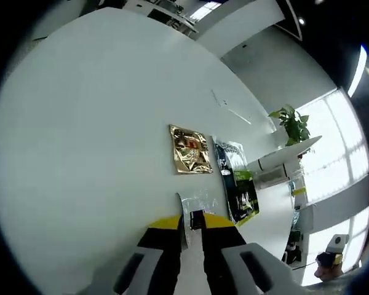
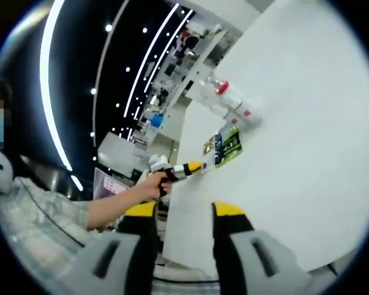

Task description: Arrange the skincare products in the storage area until every visible bottle or jar stands upright without overlapping.

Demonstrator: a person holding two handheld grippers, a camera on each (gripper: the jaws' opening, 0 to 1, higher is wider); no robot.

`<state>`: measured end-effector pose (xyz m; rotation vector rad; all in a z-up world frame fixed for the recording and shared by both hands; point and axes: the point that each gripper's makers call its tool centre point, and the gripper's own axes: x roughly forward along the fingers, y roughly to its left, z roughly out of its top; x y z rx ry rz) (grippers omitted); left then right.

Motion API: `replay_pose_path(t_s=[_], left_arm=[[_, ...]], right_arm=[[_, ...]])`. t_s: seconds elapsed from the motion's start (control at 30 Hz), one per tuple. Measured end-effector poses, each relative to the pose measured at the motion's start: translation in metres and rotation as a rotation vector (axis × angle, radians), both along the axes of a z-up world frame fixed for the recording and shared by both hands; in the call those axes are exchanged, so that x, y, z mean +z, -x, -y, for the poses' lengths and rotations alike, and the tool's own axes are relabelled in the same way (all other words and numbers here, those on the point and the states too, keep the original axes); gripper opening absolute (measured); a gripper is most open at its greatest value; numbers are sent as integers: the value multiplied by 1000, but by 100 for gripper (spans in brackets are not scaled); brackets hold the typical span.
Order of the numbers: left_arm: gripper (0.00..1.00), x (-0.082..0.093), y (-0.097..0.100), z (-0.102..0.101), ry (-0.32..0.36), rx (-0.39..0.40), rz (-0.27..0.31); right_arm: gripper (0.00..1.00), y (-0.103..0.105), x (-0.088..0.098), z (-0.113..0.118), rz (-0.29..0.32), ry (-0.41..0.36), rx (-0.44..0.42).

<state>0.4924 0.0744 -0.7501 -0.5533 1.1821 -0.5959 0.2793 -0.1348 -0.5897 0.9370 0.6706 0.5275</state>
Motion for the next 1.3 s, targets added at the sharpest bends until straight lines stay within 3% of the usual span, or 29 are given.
replay_pose_path(t_s=[0.3,0.47,0.63,0.73,0.8,0.97,1.07,1.13,1.3], left_arm=[[25,14,8,-3,-9,19,31],[37,25,15,-13,-26,40,51],[39,52,31,-18,9,74,96],[40,76,37,-18,84,142,147],[40,94,51,-18,144,180,174],[43,123,82,-17,188,216,243],[44,139,101,-11,218,214,272],[45,151,107,-5,234,205,323],[48,183,135,14,261,192,381]], right_arm=[[33,12,-1,-4,-2,0,-8],[33,10,3,-10,13,-3,2],[33,0,8,-23,36,-5,70],[34,-11,16,-30,64,-17,114],[34,-17,22,-33,86,-21,143],[35,-36,35,-40,137,-37,224],[37,-46,49,-40,176,-58,249],[39,-53,57,-38,208,-59,253],[42,-60,66,-38,270,-18,293]])
